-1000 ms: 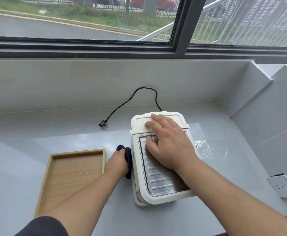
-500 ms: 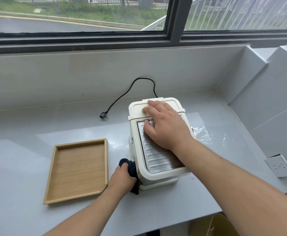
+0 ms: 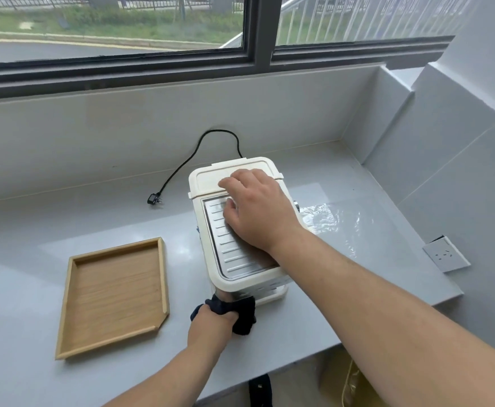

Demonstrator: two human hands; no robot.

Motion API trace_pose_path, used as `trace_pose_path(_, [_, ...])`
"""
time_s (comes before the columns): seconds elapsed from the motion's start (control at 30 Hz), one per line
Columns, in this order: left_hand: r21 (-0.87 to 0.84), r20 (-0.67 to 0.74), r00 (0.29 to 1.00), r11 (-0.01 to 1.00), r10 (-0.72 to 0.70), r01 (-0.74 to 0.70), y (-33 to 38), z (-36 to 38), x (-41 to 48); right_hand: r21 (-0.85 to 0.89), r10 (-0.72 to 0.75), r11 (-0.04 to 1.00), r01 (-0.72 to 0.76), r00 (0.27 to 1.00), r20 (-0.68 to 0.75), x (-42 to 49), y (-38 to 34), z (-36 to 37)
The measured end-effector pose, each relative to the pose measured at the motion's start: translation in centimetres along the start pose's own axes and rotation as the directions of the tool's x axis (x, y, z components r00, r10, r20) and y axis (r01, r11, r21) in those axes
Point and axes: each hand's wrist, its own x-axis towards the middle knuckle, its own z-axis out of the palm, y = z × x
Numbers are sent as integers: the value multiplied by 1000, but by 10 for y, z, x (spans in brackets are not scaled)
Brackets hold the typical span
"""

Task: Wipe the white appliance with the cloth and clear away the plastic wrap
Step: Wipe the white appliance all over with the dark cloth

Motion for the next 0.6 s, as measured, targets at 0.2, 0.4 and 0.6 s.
trace_pose_path(0.2, [-89,101,995,995,-29,38,3,4,-3,-33,-22,999,18,991,-129,-36,19,-13])
trace_pose_path(0.4, [-233,169,982,965,-81,119,17,31,-10,84,138,989,-120,954,-264,-84,53,-20])
trace_pose_path(0.6, [-203,285,958,975,-32,93,47,66,-15,354,487,851,-387,835,-257,-143,77,-1])
